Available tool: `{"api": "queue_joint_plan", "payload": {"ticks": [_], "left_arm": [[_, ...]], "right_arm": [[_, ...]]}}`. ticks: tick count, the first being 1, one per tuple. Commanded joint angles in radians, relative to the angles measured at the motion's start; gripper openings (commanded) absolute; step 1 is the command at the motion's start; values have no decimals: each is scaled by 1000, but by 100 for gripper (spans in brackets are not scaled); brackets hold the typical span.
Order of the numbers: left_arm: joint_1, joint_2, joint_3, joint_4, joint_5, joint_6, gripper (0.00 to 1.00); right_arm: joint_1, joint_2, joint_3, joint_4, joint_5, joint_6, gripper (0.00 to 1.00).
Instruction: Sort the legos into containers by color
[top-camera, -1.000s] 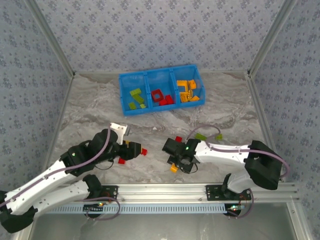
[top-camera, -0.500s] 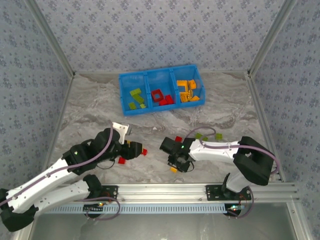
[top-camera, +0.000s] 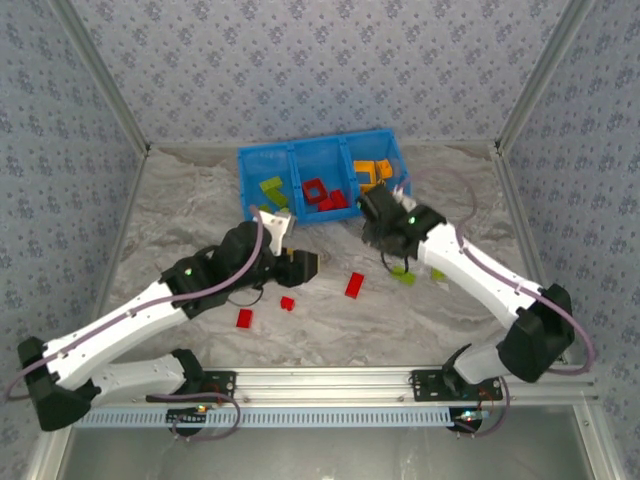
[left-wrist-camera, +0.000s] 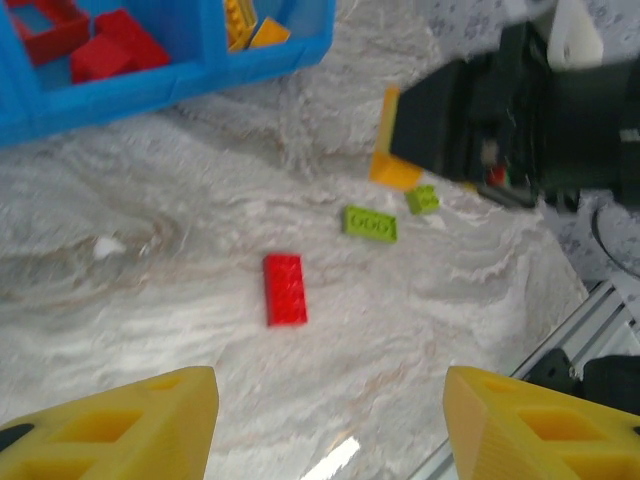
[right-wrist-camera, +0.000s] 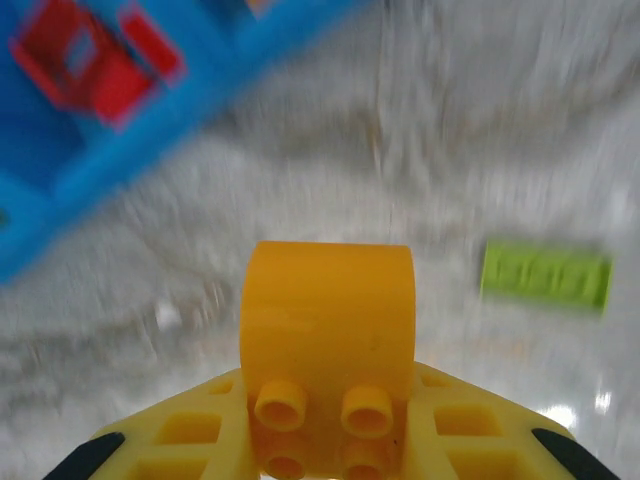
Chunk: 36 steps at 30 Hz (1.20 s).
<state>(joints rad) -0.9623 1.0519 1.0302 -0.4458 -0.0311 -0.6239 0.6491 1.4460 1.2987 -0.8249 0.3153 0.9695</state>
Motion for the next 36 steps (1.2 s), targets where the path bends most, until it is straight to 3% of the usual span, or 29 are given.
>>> {"api": "queue_joint_plan", "payload": {"ticks": [1,4,9,19,23,28,36], "left_arm": [[-3,77,92,130,-28,35,62],[0,159,140,182,-46,33,62],[3,294,225,239,-30,43,61],[14,407,266,312,19,28,61],[16,407,253,313,20,22,61],[16,385,232,302,10,18,61],[16,336,184,267,-8,3,61]], "right_arm": [[-72,153,141,-11,142,-330,25],[-134,339,320,-34,211,-458,25],[-208,623,584,-87,235,-514,24],[-262,927,891,-138,269,-559,27],[-267,978,946,-165,271,-566,38],[-250,923,937,-167,286,-563,59],[-214,722,927,-166,299,-559,62]]}}
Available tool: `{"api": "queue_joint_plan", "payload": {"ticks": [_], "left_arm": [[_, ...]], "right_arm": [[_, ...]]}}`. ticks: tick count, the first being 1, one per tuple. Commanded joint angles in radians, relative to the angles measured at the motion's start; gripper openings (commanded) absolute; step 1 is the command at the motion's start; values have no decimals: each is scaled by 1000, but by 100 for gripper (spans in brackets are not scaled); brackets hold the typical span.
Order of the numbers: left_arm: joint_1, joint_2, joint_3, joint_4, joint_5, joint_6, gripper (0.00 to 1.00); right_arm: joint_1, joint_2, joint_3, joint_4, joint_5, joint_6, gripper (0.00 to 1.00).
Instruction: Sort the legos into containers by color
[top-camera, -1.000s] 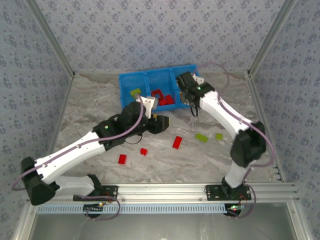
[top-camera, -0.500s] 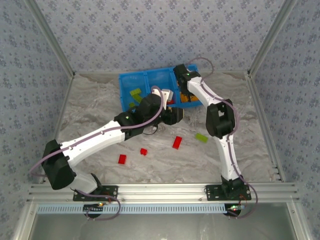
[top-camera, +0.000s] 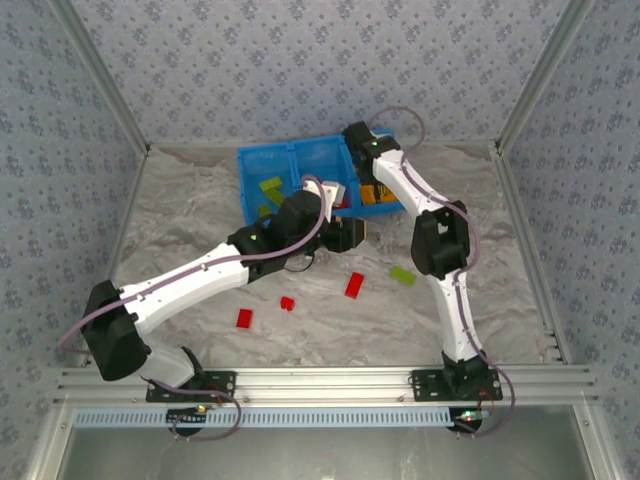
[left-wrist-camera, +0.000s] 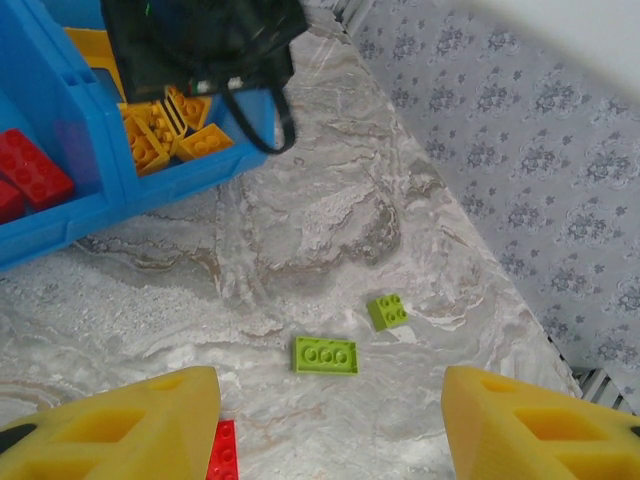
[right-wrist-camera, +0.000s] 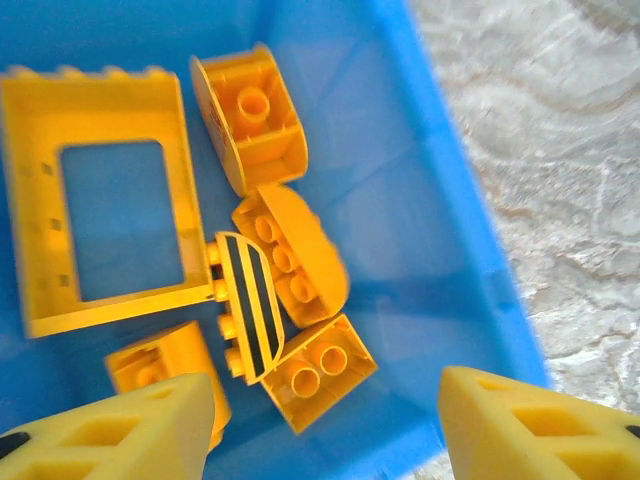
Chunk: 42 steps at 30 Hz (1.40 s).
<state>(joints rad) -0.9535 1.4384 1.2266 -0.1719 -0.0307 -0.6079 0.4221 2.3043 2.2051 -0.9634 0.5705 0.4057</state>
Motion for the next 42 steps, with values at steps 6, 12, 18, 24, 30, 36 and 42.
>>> {"api": "queue_joint_plan", "payload": {"ticks": [6,12,18,24,30,36,42], "left_arm": [[7,-75,-46,-49,-16,-30,61],[7,39,18,-123,22,-127,61],[-36,343,241,-269,61,-364,60],[-102,648,577,-439,46,-403,65],[-145,932,967,-705,-56,-219,77],[-152,981,989,-709,-30,-347,75],[-154,961,951,-622,13,-649,72]], "right_arm": [[51,-398,-114,7,60,10,58],[118,-772,-494,57,-20,64,56],[254,-1209,-898,75,-179,109,57],[388,-1484,-1050,-35,-206,209,55],[441,-1617,-1045,-89,-179,272,56],[445,-1639,-1022,-81,-174,248,56],[446,-1640,-1021,-74,-165,247,56]]}}
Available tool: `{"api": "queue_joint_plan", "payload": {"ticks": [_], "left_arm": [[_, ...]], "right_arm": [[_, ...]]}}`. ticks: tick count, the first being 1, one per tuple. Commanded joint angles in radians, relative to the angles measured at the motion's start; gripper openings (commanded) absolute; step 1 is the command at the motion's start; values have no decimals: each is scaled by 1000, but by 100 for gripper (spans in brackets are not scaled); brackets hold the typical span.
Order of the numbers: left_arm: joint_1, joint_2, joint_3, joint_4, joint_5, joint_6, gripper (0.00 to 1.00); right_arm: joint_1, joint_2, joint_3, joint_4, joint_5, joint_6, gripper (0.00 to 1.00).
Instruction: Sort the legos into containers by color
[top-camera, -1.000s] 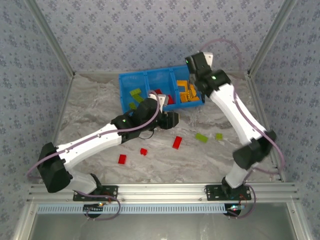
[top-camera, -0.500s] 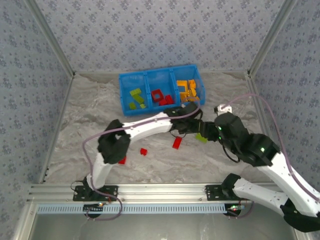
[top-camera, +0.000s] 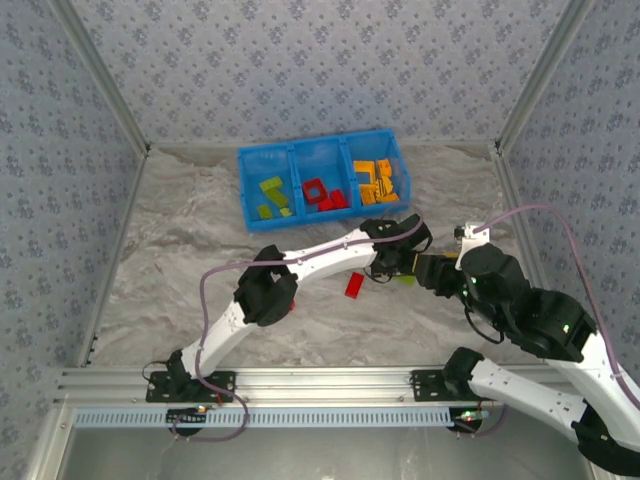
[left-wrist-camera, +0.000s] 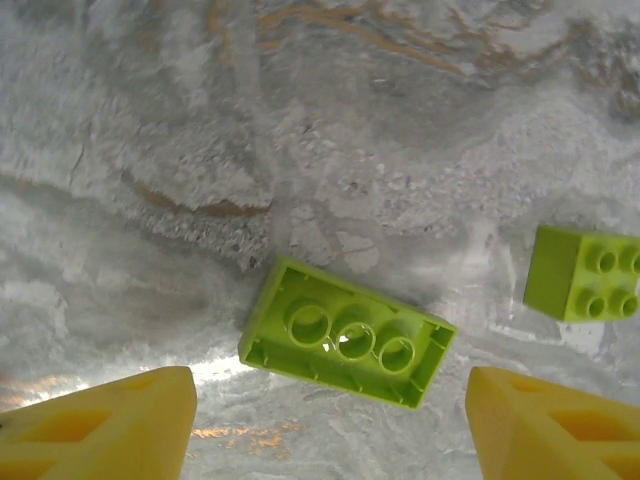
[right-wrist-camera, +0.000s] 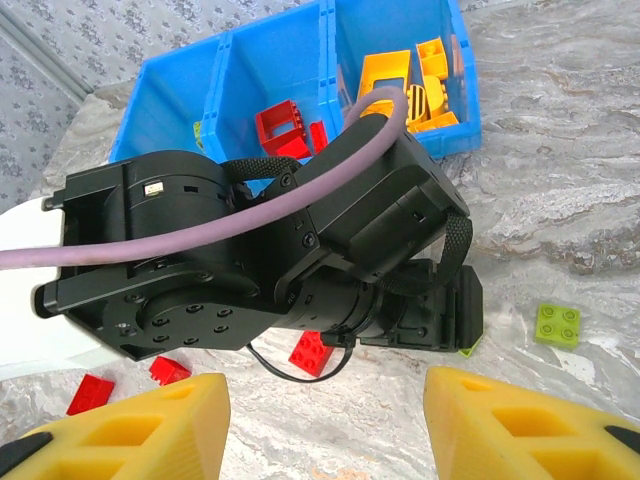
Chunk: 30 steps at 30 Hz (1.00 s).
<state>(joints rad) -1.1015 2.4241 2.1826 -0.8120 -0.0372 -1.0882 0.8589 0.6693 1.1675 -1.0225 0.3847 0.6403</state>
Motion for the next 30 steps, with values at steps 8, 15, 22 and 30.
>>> {"api": "queue_joint_plan", "payload": {"ticks": [8,15,22,30], "left_arm": [[-6,-21,-10,32,50,-454,68],[9,53,59,-21,63,-584,65],[13,90,69,-40,87,-692,65],[15,137,128,-124,55,-775,57]], "right_arm": [[8,-14,53,-29,42,13,56],[8,-26,35,13,7,-3,58],[9,-69,-8,20,19,-33,59],[8,-81,-9,2,36,-23,59]]}}
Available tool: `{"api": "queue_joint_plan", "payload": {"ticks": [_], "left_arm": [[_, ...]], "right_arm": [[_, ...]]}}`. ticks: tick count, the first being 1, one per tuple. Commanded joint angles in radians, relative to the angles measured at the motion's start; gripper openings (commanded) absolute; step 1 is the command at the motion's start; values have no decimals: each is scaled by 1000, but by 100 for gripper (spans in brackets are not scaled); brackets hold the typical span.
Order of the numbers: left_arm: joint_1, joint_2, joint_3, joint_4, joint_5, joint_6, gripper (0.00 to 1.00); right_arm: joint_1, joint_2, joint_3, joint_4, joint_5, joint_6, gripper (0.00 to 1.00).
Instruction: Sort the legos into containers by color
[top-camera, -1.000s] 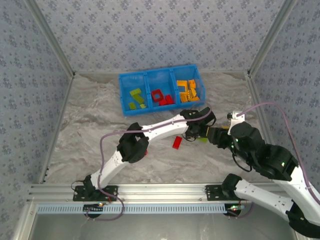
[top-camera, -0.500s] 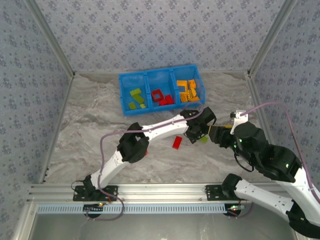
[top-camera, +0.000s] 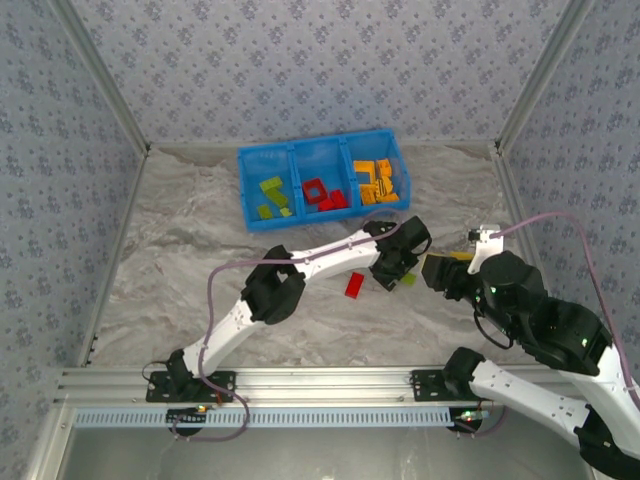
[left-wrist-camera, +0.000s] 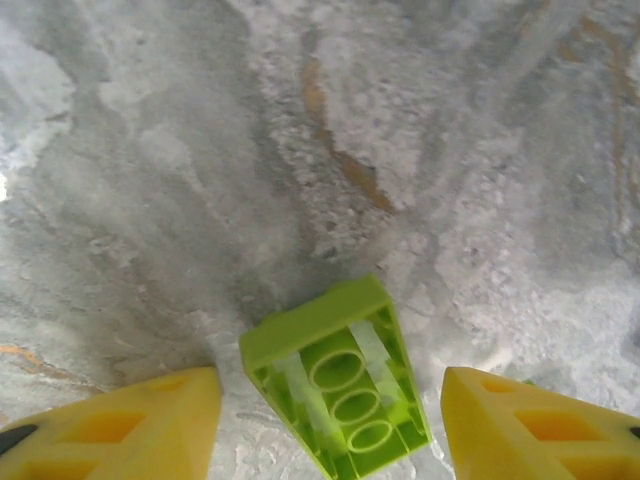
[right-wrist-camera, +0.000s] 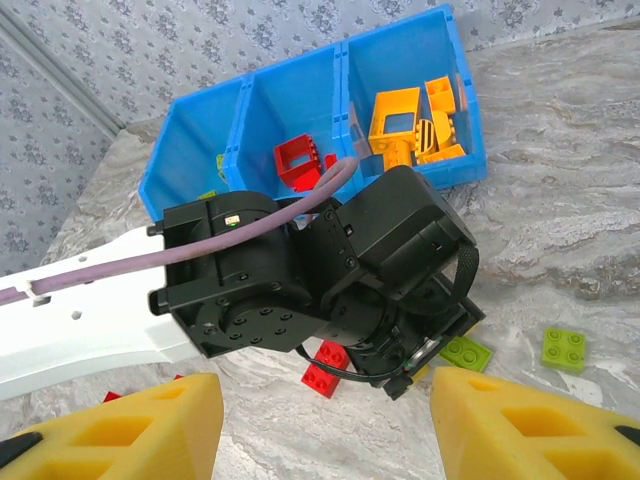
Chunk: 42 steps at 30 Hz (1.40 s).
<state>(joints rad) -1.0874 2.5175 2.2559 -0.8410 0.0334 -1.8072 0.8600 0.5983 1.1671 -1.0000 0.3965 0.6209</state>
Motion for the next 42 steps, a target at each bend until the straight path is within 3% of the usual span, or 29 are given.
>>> {"api": "queue_joint_plan", "payload": {"ticks": [1,9,19,21,25,28,38,42], "left_arm": [[1,57,86,-133,-24,-65,55],[12,116,174,-220,-23,-124,48],[17,72,143,-279,-92,-107,37],[17,74,139,-272,-93,-96,37],[17,93,137,-254,-68,-84,51],[16,101,137,-264,-59,-84,53],[18,100,176,-347,-66,-58,36],[20,73,162,-383,-74,-35,34]], "right_arm": [[7,-10,-14,-18,23,-1,59],[7,-14,-20,-17,25,1,59],[7,-13,-26,-18,30,0,60],[7,-13,-27,-18,28,0,60],[7,-14,-25,-27,28,0,60],[5,-17,-26,-31,31,0,60],[5,-17,-34,-22,36,0,60],[5,-17,-34,-21,39,1,60]]}}
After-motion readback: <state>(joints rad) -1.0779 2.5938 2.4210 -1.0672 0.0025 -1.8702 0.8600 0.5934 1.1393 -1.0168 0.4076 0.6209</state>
